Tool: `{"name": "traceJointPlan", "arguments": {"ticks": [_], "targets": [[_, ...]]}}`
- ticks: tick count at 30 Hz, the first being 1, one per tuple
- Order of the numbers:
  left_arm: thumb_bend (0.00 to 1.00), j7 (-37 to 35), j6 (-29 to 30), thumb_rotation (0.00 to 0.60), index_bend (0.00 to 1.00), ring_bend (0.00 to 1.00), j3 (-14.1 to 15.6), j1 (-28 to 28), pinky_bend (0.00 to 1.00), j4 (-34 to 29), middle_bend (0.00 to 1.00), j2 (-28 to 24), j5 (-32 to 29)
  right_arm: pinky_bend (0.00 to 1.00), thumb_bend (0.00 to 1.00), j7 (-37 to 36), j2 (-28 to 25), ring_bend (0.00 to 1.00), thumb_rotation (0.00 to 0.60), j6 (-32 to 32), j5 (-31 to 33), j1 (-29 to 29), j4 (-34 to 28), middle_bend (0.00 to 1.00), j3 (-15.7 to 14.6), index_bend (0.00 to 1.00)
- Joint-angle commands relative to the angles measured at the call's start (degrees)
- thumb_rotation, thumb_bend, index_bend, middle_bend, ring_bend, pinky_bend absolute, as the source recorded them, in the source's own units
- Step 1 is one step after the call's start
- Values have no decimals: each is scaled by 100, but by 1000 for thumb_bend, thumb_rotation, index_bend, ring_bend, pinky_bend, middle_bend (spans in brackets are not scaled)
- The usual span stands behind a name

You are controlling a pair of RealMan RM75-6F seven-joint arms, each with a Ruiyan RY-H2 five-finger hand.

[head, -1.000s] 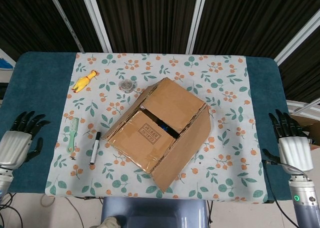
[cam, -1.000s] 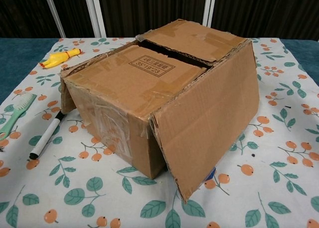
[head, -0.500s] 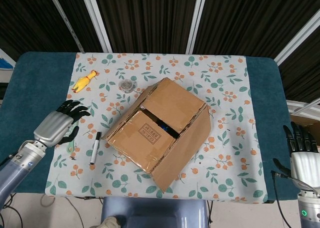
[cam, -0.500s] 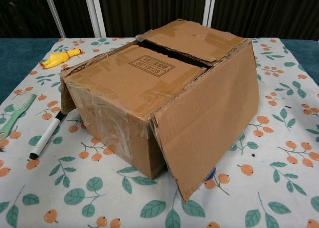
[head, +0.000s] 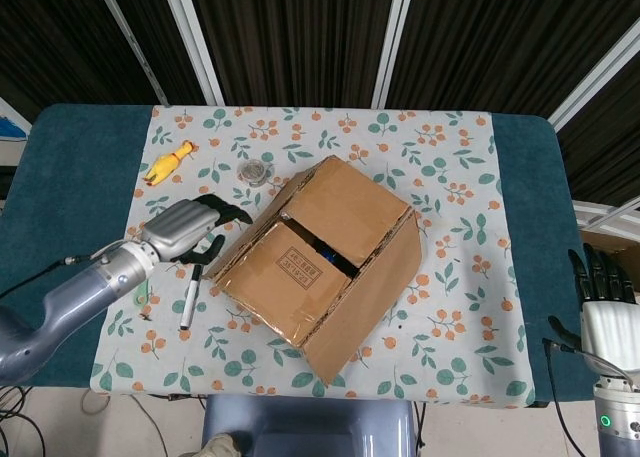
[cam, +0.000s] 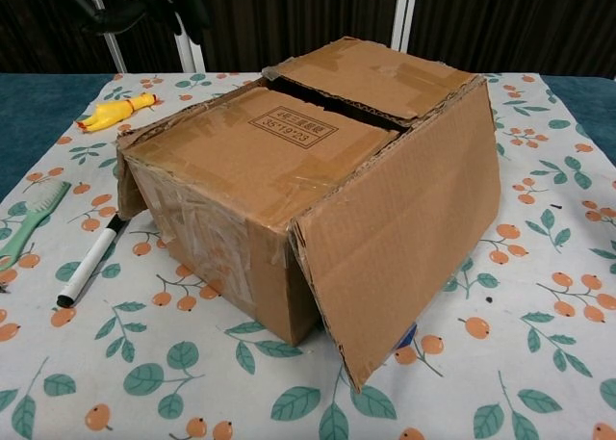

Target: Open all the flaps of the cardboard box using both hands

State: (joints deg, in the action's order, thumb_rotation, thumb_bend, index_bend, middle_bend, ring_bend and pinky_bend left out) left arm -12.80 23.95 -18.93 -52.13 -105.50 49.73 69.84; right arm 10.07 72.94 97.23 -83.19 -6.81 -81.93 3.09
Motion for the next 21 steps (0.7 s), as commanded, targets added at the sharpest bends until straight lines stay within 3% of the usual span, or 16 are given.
{"name": "traceJointPlan", "arguments": {"ticks": [1, 10, 21], "targets": [[787, -461, -711, 600, 235, 174, -246, -575, 148, 379, 237, 72, -421, 151, 0, 59, 26, 57, 600, -25, 43, 22, 46, 39, 58, 0], [806, -788, -1587, 600, 279, 182, -416, -1222, 167, 1095, 265, 420, -576, 151, 0, 241, 39, 58, 600, -68, 200, 102, 97, 39, 240, 0], [806, -797, -1968, 600, 293, 215, -526, -1520, 244, 1365, 284, 874, -534, 151, 0, 312, 34, 59, 600, -27, 302, 197, 168, 39, 451, 0]]}}
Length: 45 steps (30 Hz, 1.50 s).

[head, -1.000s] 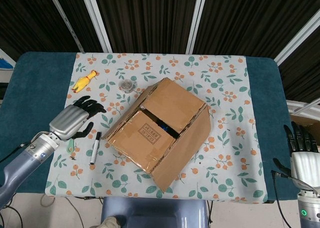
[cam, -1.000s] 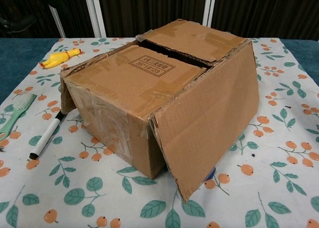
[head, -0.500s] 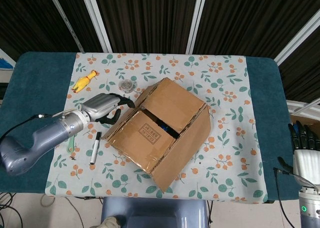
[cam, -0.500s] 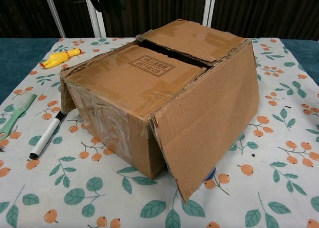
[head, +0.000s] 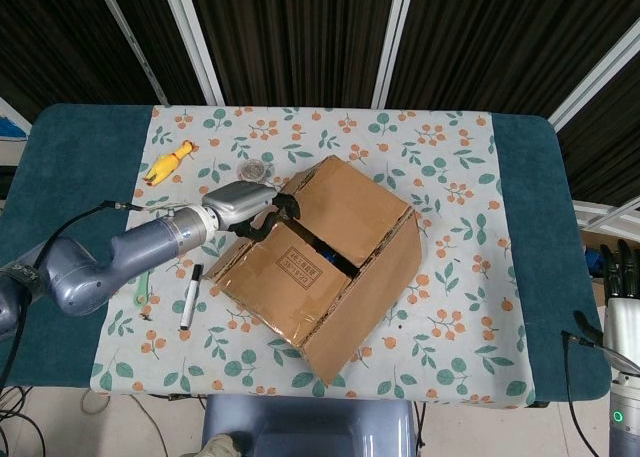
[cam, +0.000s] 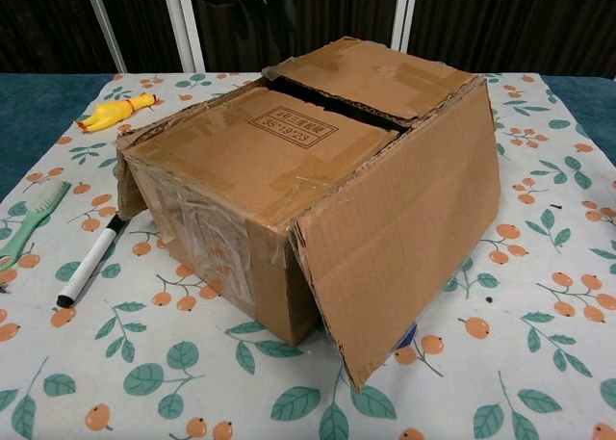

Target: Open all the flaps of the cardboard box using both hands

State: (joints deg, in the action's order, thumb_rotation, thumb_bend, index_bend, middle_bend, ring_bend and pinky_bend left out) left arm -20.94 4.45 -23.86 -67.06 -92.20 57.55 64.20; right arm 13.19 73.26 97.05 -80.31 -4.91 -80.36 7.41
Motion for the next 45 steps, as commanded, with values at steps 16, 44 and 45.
{"name": "traceJointPlan", "arguments": {"ticks": [16, 44, 45], "targets": [[801, 108, -147, 600, 316, 221, -24, -42, 235, 73, 307, 451, 64, 151, 0, -169, -18, 59, 600, -100, 93, 85, 51, 40, 192, 0], [801, 557, 265, 600, 309, 197, 424, -247, 137, 99, 286, 827, 330, 151, 0, -285, -36, 60, 600, -182, 110, 180, 1, 39, 308, 0], [801, 572, 308, 600, 309, 194, 443, -255, 132, 105, 283, 845, 333, 151, 0, -283, -36, 60, 600, -184, 111, 183, 0, 39, 311, 0]]}}
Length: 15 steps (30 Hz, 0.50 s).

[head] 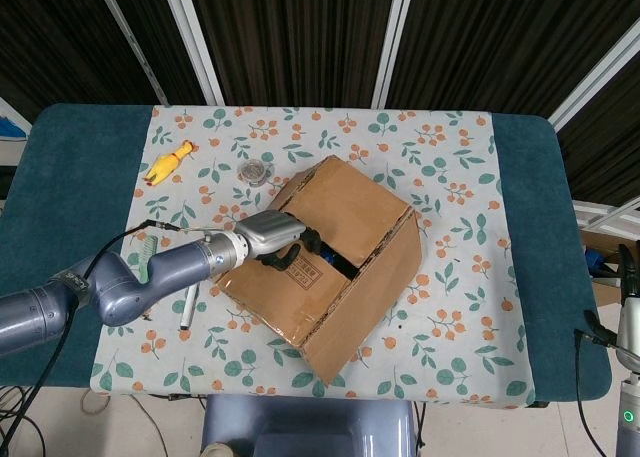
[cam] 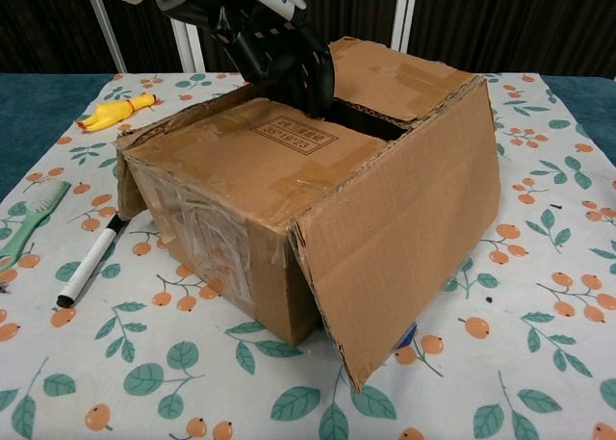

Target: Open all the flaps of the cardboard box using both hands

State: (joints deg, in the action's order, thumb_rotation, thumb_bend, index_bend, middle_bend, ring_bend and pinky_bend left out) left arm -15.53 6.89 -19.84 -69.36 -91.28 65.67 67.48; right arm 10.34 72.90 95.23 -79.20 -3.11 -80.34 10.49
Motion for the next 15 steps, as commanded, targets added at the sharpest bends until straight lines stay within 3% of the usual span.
{"name": "traceJointPlan", "arguments": {"ticks": [1, 15], "targets": [[801, 43, 99, 600, 309, 191, 53, -27, 127, 17, 281, 46, 10, 151, 0, 2, 0, 60, 600, -2, 0, 5, -3, 39, 4, 0], [801, 356, 700, 600, 305, 167, 368, 29, 88, -62, 262, 170, 246, 151, 0, -71, -29, 63, 600, -31, 33, 49, -47, 39, 48, 0]]}}
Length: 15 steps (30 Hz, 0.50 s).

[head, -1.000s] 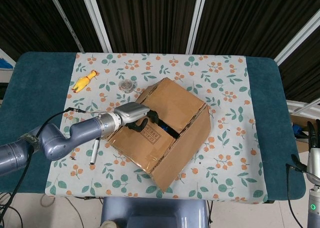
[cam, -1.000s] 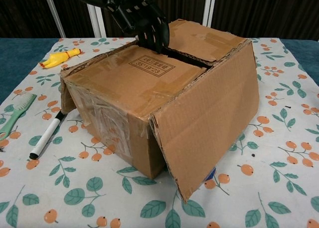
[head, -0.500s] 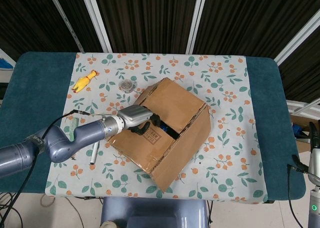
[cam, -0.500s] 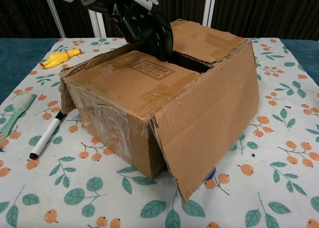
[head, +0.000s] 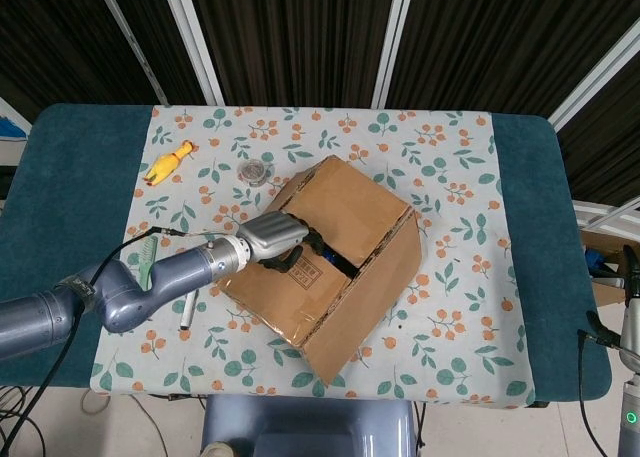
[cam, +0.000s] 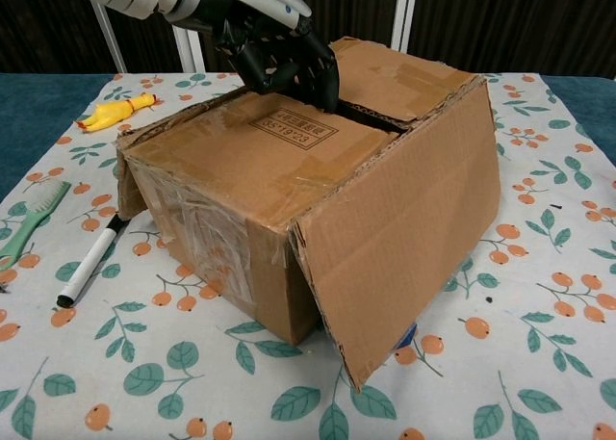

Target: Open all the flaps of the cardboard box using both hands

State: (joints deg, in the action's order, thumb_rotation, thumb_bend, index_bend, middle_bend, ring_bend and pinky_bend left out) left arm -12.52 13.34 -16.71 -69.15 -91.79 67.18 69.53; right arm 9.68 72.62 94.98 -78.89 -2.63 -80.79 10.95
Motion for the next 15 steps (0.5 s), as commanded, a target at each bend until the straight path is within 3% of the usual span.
{"name": "traceJointPlan", "arguments": {"ticks": [1, 15], "targets": [[801, 86, 88, 600, 305, 165, 84, 6, 86, -12, 261, 26, 60, 151, 0, -11, -2, 63, 600, -11, 1, 3, -4, 39, 2, 0], [801, 482, 242, 600, 291, 164, 405, -216, 85, -82, 251, 9, -9, 151, 0, -62, -8, 66, 600, -5, -17, 27, -20, 39, 30, 0]]}}
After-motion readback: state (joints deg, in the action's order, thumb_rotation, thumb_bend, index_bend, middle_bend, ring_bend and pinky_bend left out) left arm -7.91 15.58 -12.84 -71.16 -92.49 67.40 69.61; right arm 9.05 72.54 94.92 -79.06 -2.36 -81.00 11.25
